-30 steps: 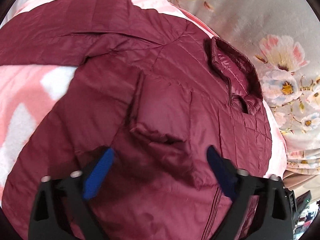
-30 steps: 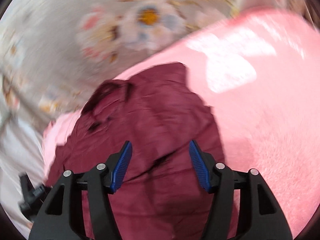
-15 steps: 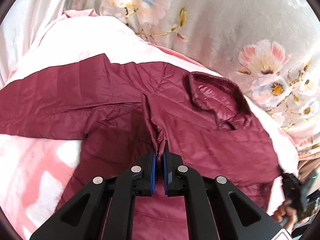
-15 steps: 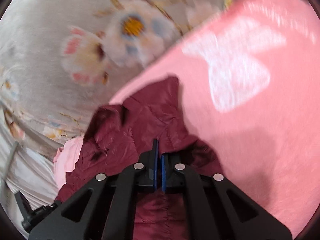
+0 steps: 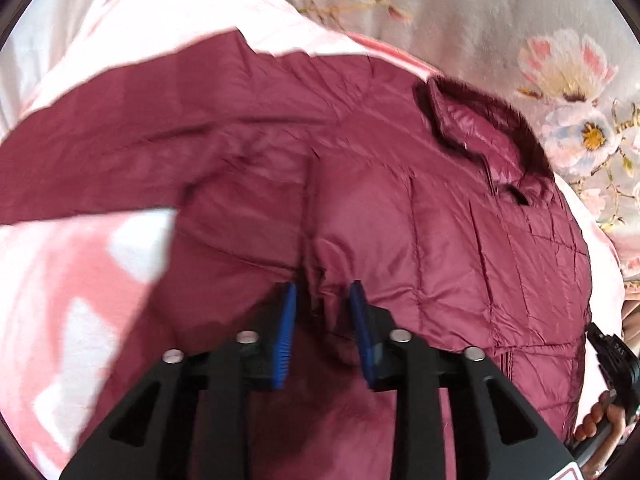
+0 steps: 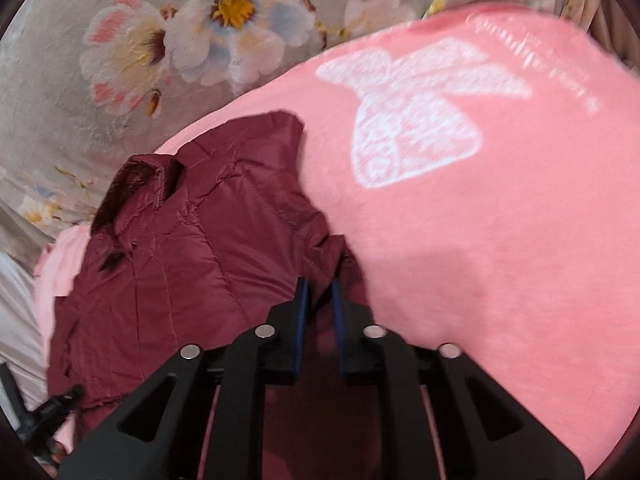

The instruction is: Fold large clothes

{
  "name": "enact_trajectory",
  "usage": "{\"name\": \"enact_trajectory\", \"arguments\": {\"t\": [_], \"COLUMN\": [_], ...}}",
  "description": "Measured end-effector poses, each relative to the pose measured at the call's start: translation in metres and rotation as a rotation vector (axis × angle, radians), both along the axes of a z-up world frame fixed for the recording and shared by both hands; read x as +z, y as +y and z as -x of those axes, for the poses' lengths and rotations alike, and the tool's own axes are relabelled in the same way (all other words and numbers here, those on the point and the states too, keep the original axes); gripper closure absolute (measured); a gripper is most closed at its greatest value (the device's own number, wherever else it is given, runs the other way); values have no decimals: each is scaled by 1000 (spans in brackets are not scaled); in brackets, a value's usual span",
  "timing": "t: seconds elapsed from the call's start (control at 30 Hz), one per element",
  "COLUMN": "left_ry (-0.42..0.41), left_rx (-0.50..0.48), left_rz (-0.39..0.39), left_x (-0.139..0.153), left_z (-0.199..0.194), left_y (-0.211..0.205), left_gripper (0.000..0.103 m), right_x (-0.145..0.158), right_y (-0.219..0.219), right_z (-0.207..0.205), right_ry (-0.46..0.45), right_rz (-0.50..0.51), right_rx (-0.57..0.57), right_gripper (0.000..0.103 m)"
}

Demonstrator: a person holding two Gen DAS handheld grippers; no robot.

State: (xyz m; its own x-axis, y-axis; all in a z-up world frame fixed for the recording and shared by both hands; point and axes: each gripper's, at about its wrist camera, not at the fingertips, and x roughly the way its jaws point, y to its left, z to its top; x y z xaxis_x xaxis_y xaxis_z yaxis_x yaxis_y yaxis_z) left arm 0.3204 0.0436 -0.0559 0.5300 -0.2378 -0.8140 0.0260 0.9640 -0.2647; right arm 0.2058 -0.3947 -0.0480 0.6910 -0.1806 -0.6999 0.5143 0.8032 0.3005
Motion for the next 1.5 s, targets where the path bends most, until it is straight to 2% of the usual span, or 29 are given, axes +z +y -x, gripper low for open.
{"name": "enact_trajectory", "arguments": {"t": [0.07, 0.13, 0.27, 0.37, 0.5, 0.6, 0.7, 0.77, 0.93, 1.07, 1.33, 1.5], "left_ry": [-42, -75, -99, -111, -80, -54, -81, -104, -143, -149, -159, -160], "left_rx": [24, 24, -28, -85, -116, -117, -117, -118, -116, -115, -117, -115], "left_rz": [-28, -22, 9, -36, -94, -135, -162, -181, -213, -210, -272, -288], "left_x": [15, 33, 52, 47, 20, -3, -14, -17, -22, -22, -24, -25], "left_z": [8, 9, 3, -2, -11, -13, -9, -7, -4, -5, -3, -4], "left_y": [7, 6, -24, -61, -93, -101, -104, -107, -111, -111, -118, -120], "left_gripper": [72, 71, 63, 57, 56, 56, 55, 53, 49, 49, 48, 47], "right_x": [20, 36, 47, 43, 17, -6, -24, -29, -34, -33, -34, -34], "right_y": [15, 36, 83, 123, 151, 158, 156, 152, 154, 159, 169, 169], "right_z": [4, -2, -27, -48, -70, -77, -80, -76, -76, -76, -80, -81], "right_ry": [-31, -57, -59, -22, 39, 93, 132, 122, 124, 134, 166, 170], "right_rz": [69, 90, 132, 226, 256, 297, 278, 252, 264, 297, 374, 380], "right_rx": [26, 93, 208, 279, 327, 330, 336, 334, 329, 325, 314, 313], "right_gripper": [88, 88, 81, 76, 76, 76, 76, 76, 76, 76, 75, 75]}}
